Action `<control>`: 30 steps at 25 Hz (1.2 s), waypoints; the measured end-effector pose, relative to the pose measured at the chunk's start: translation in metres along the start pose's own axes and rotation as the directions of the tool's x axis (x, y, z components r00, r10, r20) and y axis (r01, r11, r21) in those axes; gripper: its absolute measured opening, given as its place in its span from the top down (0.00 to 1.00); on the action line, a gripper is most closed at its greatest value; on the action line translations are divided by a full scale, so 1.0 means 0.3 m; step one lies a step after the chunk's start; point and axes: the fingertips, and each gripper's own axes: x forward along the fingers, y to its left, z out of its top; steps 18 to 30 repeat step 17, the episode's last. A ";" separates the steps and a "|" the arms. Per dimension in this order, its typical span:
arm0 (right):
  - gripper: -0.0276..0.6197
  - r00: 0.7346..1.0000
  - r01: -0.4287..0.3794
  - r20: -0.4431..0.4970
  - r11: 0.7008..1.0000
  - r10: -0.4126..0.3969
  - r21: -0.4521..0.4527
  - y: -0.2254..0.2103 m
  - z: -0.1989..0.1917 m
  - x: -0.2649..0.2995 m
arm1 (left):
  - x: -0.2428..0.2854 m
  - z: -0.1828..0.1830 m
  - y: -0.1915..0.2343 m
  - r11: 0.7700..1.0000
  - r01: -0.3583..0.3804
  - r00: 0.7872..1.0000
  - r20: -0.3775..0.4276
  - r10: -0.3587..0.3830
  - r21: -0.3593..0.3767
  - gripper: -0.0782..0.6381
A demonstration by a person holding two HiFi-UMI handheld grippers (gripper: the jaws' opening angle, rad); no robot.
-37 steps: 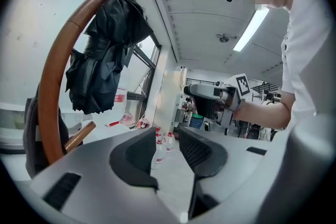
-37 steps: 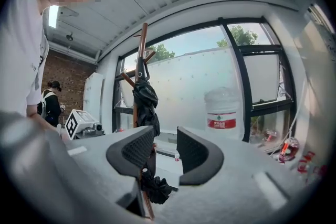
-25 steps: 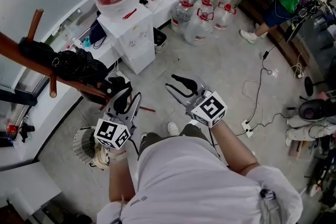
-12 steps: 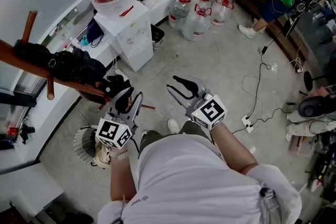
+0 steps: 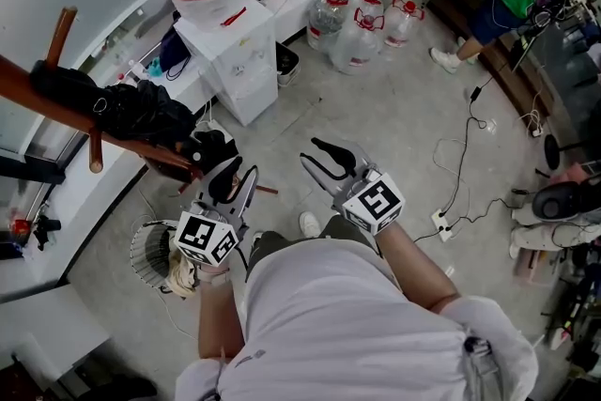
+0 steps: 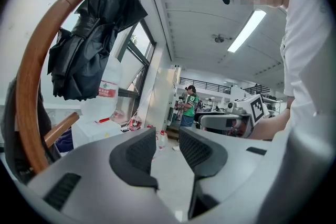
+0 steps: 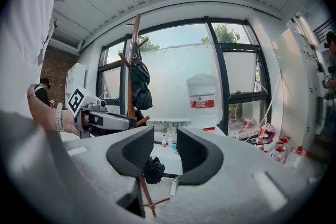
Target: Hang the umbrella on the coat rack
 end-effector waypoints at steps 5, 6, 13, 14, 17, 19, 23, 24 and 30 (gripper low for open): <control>0.74 1.000 -0.025 -0.003 1.000 0.025 -0.004 0.028 0.006 0.023 | -0.017 -0.001 0.010 1.000 -0.010 1.000 0.002 0.010 -0.003 0.73; 0.74 1.000 -0.031 -0.005 1.000 0.031 -0.006 0.033 0.005 0.026 | -0.020 -0.001 0.011 1.000 -0.012 1.000 0.004 0.012 -0.003 0.73; 0.74 0.999 -0.047 -0.018 0.999 0.047 0.005 0.062 -0.014 0.038 | -0.049 -0.001 0.023 1.000 -0.027 1.000 0.008 0.027 -0.005 0.73; 0.74 0.999 -0.051 -0.019 0.999 0.051 0.003 0.065 -0.013 0.038 | -0.054 -0.001 0.024 1.000 -0.028 1.000 0.008 0.029 -0.005 0.73; 0.74 0.998 -0.051 -0.020 0.999 0.052 0.007 0.069 -0.014 0.035 | -0.064 -0.001 0.025 0.999 -0.032 0.999 0.008 0.032 -0.003 0.73; 0.74 0.998 -0.051 -0.020 0.999 0.052 0.007 0.069 -0.014 0.035 | -0.064 -0.001 0.025 0.999 -0.032 0.999 0.008 0.032 -0.003 0.73; 0.74 0.998 -0.051 -0.020 0.999 0.052 0.007 0.069 -0.014 0.035 | -0.064 -0.001 0.025 0.999 -0.032 0.999 0.008 0.032 -0.003 0.73; 0.74 0.998 -0.051 -0.020 0.999 0.052 0.007 0.069 -0.014 0.035 | -0.064 -0.001 0.025 0.999 -0.032 0.999 0.008 0.032 -0.003 0.73; 0.74 0.998 -0.051 -0.020 0.999 0.052 0.007 0.069 -0.014 0.035 | -0.064 -0.001 0.025 0.999 -0.032 0.999 0.008 0.032 -0.003 0.73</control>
